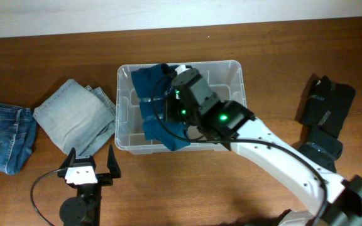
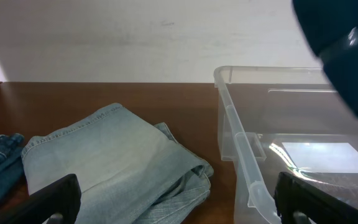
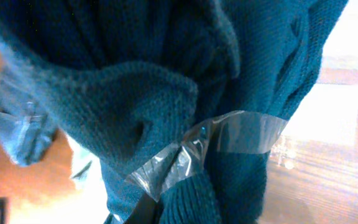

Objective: Pack container
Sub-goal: 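Lift the teal sweater with the right gripper and carry it into the box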

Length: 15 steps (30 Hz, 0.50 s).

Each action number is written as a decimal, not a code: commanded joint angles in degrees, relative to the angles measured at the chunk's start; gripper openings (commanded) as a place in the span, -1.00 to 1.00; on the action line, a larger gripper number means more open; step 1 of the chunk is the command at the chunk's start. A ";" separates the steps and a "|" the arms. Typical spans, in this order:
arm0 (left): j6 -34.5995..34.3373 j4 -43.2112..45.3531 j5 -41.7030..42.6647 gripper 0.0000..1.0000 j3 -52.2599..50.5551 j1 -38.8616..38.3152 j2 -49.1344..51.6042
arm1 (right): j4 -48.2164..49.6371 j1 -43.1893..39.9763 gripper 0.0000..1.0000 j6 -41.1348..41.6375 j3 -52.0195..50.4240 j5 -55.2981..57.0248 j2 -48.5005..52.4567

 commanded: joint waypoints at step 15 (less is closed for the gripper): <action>0.48 0.20 -0.39 0.99 -0.46 0.20 -0.50 | 7.08 0.31 -0.92 10.40 1.51 4.72 7.48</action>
